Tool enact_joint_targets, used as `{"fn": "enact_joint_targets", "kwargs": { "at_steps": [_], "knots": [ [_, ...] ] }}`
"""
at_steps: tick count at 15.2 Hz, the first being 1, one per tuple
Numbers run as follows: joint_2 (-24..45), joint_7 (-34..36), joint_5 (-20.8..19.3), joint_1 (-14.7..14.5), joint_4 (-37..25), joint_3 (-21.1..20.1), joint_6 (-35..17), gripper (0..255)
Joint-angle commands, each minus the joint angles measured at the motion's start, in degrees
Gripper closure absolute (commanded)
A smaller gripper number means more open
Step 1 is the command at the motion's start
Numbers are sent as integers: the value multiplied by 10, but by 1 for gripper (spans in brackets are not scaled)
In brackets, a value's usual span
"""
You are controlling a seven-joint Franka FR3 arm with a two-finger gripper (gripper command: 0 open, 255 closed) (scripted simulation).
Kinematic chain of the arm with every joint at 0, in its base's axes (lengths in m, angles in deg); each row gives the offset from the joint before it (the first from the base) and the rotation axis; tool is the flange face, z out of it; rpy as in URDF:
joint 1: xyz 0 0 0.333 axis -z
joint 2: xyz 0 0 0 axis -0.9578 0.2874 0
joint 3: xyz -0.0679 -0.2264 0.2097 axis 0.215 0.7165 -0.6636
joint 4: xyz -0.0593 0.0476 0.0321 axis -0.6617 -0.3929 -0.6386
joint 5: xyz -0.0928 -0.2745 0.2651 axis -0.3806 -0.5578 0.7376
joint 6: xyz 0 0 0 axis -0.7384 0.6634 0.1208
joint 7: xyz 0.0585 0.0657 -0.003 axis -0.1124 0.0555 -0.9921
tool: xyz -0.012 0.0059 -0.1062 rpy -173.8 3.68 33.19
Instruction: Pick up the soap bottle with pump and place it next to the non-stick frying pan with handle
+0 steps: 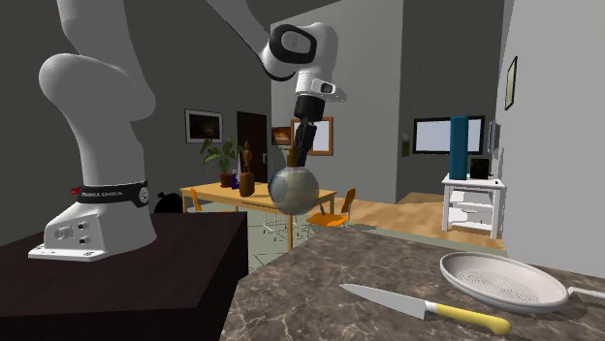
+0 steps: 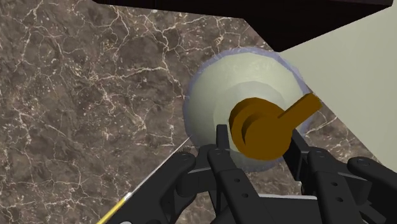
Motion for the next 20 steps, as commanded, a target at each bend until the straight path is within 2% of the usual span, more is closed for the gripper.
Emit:
{"fn": "enact_joint_targets", "kwargs": {
  "at_steps": [1, 11, 20],
  "knots": [
    [-12, -1, 2, -1, -7, 0, 18, 255],
    [-50, -8, 8, -1, -44, 2, 94, 255],
    [150, 1, -27, 5, -283, 5, 136, 255]
  ]
}}
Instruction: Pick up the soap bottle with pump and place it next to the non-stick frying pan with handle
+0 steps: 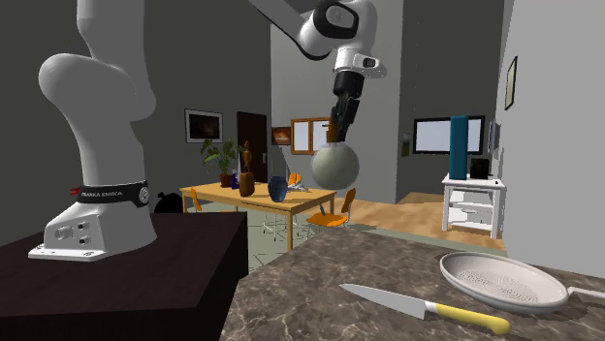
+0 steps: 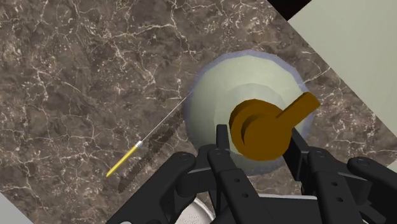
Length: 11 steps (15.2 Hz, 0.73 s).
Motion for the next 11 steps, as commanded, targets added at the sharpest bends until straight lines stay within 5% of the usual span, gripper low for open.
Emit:
{"fn": "enact_joint_targets", "kwargs": {
  "at_steps": [1, 9, 11],
  "knots": [
    [45, -1, -8, 1, -60, 2, 15, 255],
    [237, -3, -31, -13, -344, 10, 109, 255],
    [240, -2, -32, -12, -333, 11, 96, 255]
  ]
}}
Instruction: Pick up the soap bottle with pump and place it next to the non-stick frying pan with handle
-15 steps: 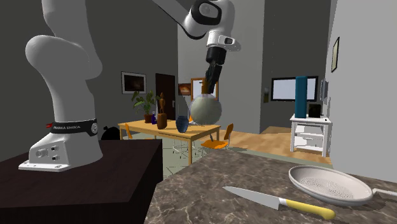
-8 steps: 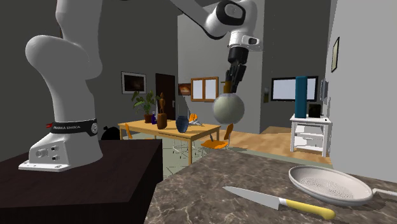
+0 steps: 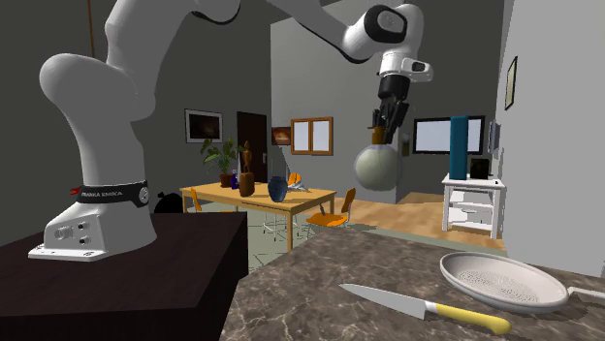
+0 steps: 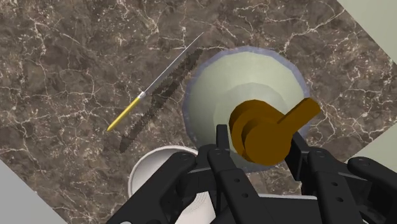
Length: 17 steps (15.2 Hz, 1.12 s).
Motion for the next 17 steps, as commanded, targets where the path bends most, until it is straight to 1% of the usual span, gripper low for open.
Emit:
{"fn": "enact_joint_targets", "kwargs": {
  "at_steps": [1, 17],
  "knots": [
    [12, 2, -1, -2, -6, 0, -6, 255],
    [54, 8, -8, -2, 53, 4, -107, 255]
  ]
}}
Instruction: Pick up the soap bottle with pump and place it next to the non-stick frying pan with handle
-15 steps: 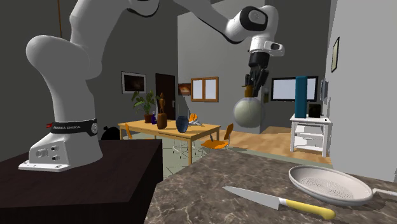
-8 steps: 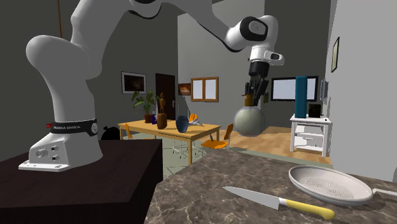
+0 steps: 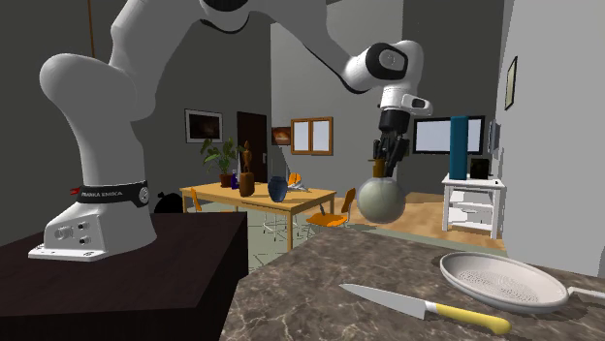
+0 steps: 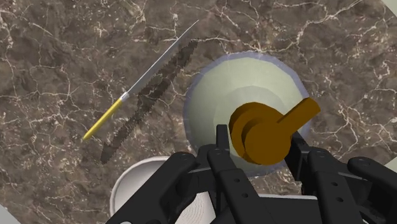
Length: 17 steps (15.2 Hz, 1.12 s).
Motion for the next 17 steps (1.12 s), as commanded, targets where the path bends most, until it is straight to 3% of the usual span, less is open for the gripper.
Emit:
{"fn": "enact_joint_targets", "kwargs": {
  "at_steps": [1, 17],
  "knots": [
    [5, 1, -1, 0, 8, 0, -14, 255],
    [73, 8, -11, -3, 26, 7, -99, 255]
  ]
}}
